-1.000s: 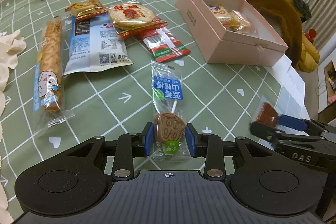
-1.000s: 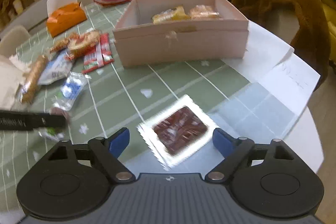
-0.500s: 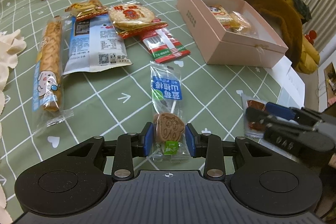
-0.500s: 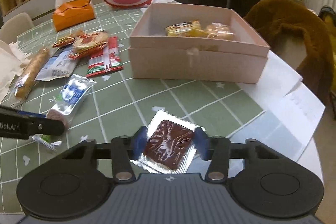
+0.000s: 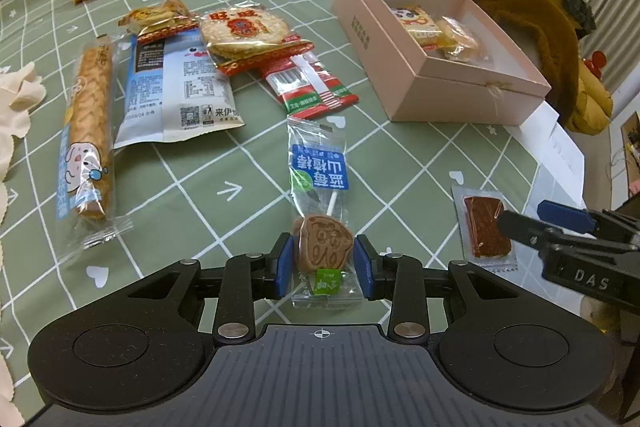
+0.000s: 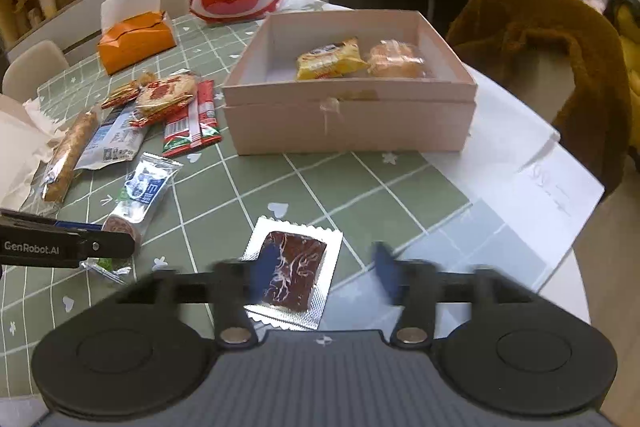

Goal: Organize snacks
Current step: 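Carry chocolate packet and cookie packet into the pink box, open both tools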

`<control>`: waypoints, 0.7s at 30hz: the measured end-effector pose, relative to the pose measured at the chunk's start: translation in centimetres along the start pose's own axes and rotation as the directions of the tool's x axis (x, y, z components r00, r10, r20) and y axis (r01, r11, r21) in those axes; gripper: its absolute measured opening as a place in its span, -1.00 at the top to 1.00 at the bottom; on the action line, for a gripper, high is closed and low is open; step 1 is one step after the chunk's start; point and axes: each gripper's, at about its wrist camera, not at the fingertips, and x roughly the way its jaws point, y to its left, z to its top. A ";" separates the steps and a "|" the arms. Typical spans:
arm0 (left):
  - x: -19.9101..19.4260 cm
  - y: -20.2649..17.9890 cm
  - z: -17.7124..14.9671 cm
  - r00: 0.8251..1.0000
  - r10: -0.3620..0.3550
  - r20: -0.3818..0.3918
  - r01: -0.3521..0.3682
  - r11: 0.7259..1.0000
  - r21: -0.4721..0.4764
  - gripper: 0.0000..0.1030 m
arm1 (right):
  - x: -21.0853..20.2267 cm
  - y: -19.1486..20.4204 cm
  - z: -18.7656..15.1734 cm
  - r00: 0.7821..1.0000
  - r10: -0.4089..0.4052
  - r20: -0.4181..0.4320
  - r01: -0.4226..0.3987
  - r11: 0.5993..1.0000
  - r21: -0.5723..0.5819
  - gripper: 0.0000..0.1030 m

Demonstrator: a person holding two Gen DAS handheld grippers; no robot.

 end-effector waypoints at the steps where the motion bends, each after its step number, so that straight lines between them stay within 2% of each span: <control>1: 0.0 -0.1 0.0 1.000 0.004 0.000 -0.004 1.000 0.006 0.26 | 0.1 0.2 -0.1 1.000 -0.002 -0.005 0.002 1.000 -0.003 -0.22; 3: 0.0 -0.4 -0.1 1.000 0.014 0.005 -0.014 1.000 0.021 0.26 | 0.5 0.9 -0.3 1.000 -0.020 -0.014 0.020 1.000 -0.007 -0.23; 5: 0.0 -0.6 -0.3 1.000 0.020 0.012 -0.021 0.999 0.035 0.26 | 0.8 1.5 -0.2 0.999 -0.038 -0.024 0.038 0.999 0.002 -0.43; 7: -0.1 -0.5 -0.5 1.000 0.019 0.023 -0.020 0.999 0.037 0.26 | 1.1 2.2 -0.1 0.998 -0.053 -0.035 0.054 0.999 0.009 -0.55; 12: -0.1 -0.2 -0.7 0.999 0.002 0.033 -0.003 1.000 0.028 0.26 | 1.7 3.6 -0.4 0.998 -0.049 -0.050 0.046 0.998 -0.053 -0.55; 13: -0.1 -0.1 -0.7 0.999 0.000 0.034 -0.001 1.000 0.025 0.26 | 1.8 3.7 -0.5 0.997 -0.048 -0.054 0.045 0.997 -0.057 -0.46; 14: -0.2 -0.1 -0.7 0.999 -0.003 0.034 0.002 1.000 0.022 0.26 | 1.8 3.8 -0.5 0.998 -0.054 -0.043 0.051 0.997 -0.062 -0.27; 15: -0.2 0.0 -0.7 0.999 -0.006 0.036 0.005 1.000 0.018 0.26 | 1.6 3.9 -0.4 0.998 -0.048 -0.036 0.046 0.997 -0.069 -0.20; 18: -0.2 0.0 -0.8 0.999 -0.008 0.042 0.007 1.000 0.013 0.27 | 1.3 4.1 -0.1 0.999 -0.033 -0.035 0.030 0.996 -0.084 -0.14; 21: -0.3 -0.2 -0.9 0.999 0.005 0.047 -0.006 1.000 0.017 0.28 | 0.9 3.9 0.0 0.999 -0.029 -0.025 0.026 0.995 -0.092 0.01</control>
